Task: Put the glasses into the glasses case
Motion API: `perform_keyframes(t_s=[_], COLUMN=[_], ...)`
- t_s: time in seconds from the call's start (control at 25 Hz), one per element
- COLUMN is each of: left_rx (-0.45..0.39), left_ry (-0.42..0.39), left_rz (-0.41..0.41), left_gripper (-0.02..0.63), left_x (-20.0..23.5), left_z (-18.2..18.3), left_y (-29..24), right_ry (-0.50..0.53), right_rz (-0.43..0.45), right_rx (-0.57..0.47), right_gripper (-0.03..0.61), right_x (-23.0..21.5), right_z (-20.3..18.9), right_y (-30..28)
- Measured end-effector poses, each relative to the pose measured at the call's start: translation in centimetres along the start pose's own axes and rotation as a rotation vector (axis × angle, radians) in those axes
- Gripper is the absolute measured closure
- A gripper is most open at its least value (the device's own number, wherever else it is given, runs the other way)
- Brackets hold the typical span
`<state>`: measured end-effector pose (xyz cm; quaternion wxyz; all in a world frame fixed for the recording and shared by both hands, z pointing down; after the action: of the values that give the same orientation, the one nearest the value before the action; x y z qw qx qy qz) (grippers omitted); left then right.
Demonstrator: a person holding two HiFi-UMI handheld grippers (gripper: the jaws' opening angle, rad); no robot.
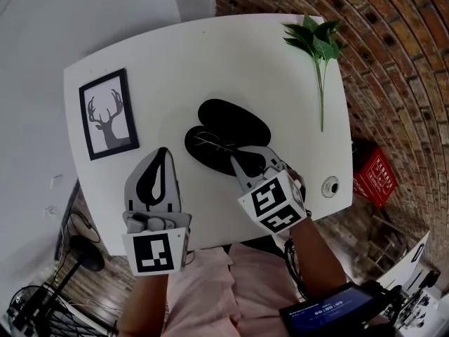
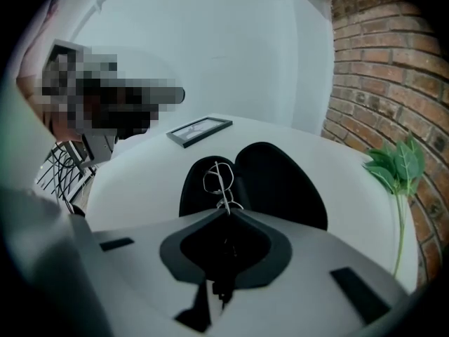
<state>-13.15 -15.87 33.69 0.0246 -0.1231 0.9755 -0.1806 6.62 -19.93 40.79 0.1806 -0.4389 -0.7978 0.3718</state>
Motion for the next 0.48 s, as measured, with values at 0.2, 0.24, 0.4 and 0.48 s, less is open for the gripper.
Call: perform_keyframes(t_s=[0.2,0.24,0.4,0.48], left_rx=[-0.003,-0.003,0.001,0.004], left_ry=[0.0,-0.001,-0.004,-0.006], left_rz=[0.001,0.001,-0.002,-0.003], left_gripper=[0.609,0.609,0.609,0.609], left_x=[0.13,0.12,0.07,0.02], left_z=[-0.12,-0.13,-0.08,-0.09], left_y=[-0.14,-0.16,-0.25,-0.32], right_ry=[-0.004,-0.003,-0.097,-0.132], right_rz=[0.006,0.01,0.061,0.085], right_rx=[0.002,0.002,-0.022,-0.015], right_gripper=[0.554,0.552,0.555,0.556], right_x=[-0.22,-0.22,-0.25,-0.33], right_z=[0.1,0.1,-0.13,-0.28], right_y=[-0.18,-0.18,-0.06,-0.22])
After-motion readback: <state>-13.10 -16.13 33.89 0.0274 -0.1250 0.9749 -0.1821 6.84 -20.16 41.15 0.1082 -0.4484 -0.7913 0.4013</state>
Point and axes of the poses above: the fingertips, and each gripper's own axes: y backward along the fingers, x to its left, z out of its top, the point moved 10 cm from there along y, backward along the fingers, and after that the axes turned 2 degrees about -x, right-handed, at the moved point
